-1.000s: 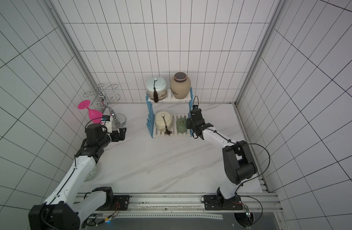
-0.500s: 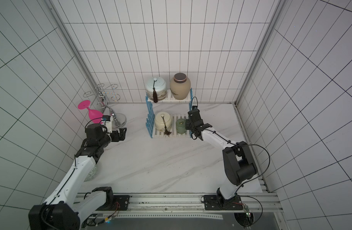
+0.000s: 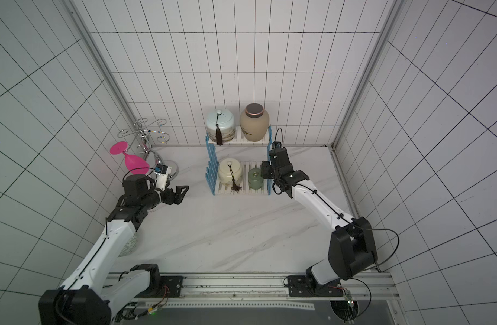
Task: Remove the tea canisters from the shelf
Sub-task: Adjust the shelf at the center of the board, then pick up the tea canister from the shelf.
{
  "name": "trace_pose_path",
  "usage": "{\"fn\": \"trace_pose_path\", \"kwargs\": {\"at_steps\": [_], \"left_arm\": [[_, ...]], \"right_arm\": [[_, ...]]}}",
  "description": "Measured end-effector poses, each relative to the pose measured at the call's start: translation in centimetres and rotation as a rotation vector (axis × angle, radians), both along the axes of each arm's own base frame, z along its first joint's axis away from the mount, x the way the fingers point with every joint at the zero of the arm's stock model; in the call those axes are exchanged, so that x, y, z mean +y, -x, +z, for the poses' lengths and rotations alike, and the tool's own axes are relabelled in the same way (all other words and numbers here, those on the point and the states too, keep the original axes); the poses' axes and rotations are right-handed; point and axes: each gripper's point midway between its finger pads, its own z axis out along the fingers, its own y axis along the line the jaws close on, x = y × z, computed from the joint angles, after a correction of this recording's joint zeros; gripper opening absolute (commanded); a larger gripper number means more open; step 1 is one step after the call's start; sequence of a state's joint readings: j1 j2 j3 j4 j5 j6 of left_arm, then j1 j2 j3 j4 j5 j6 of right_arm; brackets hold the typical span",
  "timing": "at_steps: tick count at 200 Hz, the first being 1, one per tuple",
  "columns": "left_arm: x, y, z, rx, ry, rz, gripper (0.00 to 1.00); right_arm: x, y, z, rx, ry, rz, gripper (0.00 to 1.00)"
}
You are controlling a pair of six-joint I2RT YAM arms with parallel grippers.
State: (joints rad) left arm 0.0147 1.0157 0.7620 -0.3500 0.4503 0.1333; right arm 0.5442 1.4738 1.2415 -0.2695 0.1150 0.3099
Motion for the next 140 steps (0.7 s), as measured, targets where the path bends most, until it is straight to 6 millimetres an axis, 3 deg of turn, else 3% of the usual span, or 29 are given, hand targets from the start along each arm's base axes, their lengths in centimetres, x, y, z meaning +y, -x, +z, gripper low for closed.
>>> {"fn": "trace_pose_path", "kwargs": {"at_steps": [22,65,140], "left_arm": [[-1.3,0.1,1.7,-0.026,0.014,-0.065,0.99],[-3.4,-0.6,5.4,-0.074,0.047,-0.158,0.99],[-6.7,-2.5,9.5,-0.111,0.083,-0.246,0.99]], "right_arm": [[-0.4,0.7,3.7,-0.065,-0.008,0.016,0.81],[-1.0,1.8,9.0,-0.155,0.005,0.052,1.0],[0.1,1.8,17.8,-0.295,-0.015,0.148,0.99]]}}
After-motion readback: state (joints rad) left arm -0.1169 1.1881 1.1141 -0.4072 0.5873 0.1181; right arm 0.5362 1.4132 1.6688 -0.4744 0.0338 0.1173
